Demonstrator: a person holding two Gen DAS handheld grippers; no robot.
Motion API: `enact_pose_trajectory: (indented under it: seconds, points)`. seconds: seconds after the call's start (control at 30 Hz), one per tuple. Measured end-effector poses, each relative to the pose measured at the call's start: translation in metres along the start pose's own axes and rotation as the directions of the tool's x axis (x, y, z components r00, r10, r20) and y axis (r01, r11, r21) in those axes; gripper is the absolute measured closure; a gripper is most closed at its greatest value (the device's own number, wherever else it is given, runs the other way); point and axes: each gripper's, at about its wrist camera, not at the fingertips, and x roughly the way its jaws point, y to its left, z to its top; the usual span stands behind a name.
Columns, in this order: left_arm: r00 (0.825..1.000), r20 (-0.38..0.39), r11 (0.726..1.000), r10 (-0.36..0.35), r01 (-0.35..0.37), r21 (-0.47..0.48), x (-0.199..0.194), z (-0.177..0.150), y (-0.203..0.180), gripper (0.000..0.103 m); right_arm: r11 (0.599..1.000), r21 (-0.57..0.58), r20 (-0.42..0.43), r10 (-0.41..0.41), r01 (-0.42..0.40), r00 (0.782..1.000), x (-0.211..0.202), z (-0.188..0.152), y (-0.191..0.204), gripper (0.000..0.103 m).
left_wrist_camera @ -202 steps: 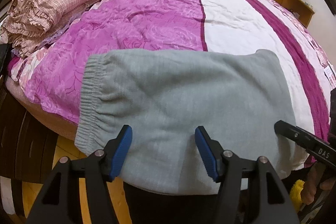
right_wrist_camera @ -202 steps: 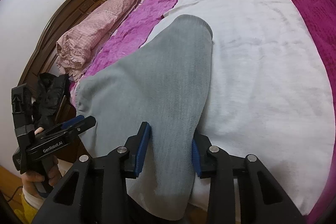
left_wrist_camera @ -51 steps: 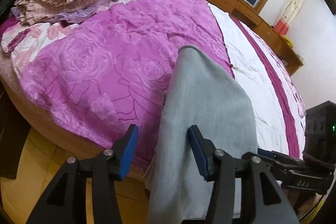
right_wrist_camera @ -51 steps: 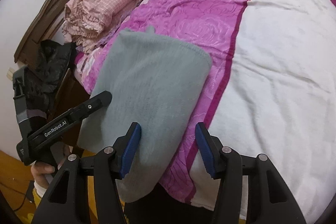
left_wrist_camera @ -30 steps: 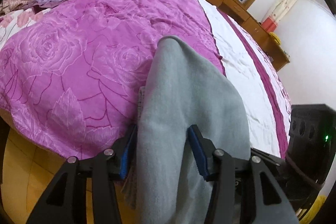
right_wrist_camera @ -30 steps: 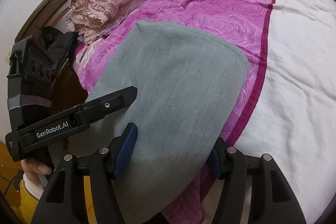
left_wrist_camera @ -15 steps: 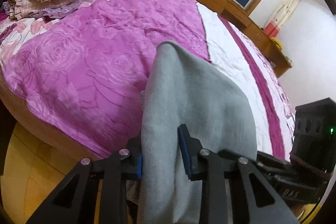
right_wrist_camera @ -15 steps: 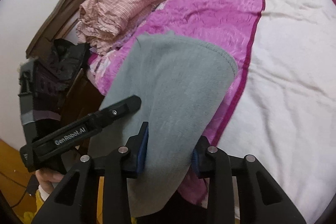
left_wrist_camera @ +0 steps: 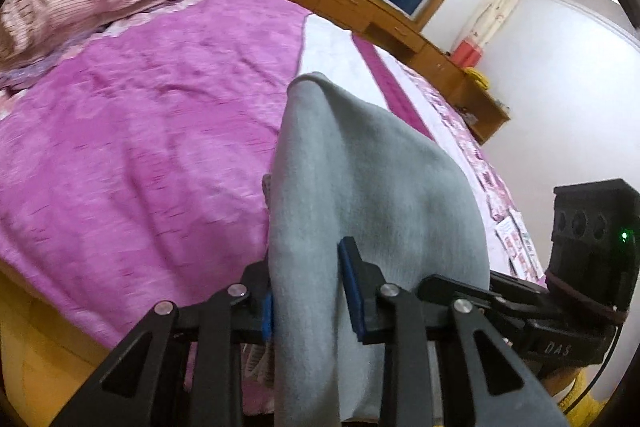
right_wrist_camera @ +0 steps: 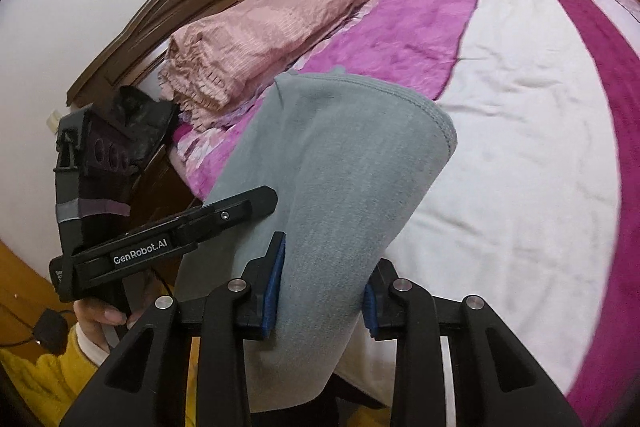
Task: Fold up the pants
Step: 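Hold the edge with both grippers and fold it over the pants, then lower the folded edge onto the pants and open both grippers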
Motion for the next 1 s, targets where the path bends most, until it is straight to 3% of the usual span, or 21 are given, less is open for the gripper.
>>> enact_pose_trajectory:
  seconds: [0.17,0.37,0.7,0.83,1.0]
  points:
    - [1.000,-0.017,0.999,-0.012,0.012,0.049,0.036,0.011,-0.038,0.074,0.999,0.043,-0.010,-0.025,0.026,1.000,-0.020,0.018,-0.044,0.078]
    - [0.997,-0.062,0.995,-0.041,0.046,0.085,0.084,0.023,-0.069,0.075,0.994,0.004,-0.019,-0.114,0.114,0.993,-0.030,0.034,-0.081,0.078]
    - [0.983,-0.181,0.989,-0.004,0.030,0.142,0.181,0.029,-0.083,0.078,0.971,0.054,-0.110,-0.228,0.235,0.967,0.001,0.041,-0.167,0.078]
    - [0.979,-0.202,0.980,0.038,0.003,0.199,0.207,0.025,-0.081,0.077,0.952,0.067,-0.142,-0.286,0.297,0.948,0.023,0.032,-0.190,0.070]
    - [0.977,-0.203,0.968,0.060,-0.007,0.250,0.212,0.027,-0.080,0.071,0.947,0.100,-0.100,-0.297,0.306,0.950,0.028,0.022,-0.203,0.057]
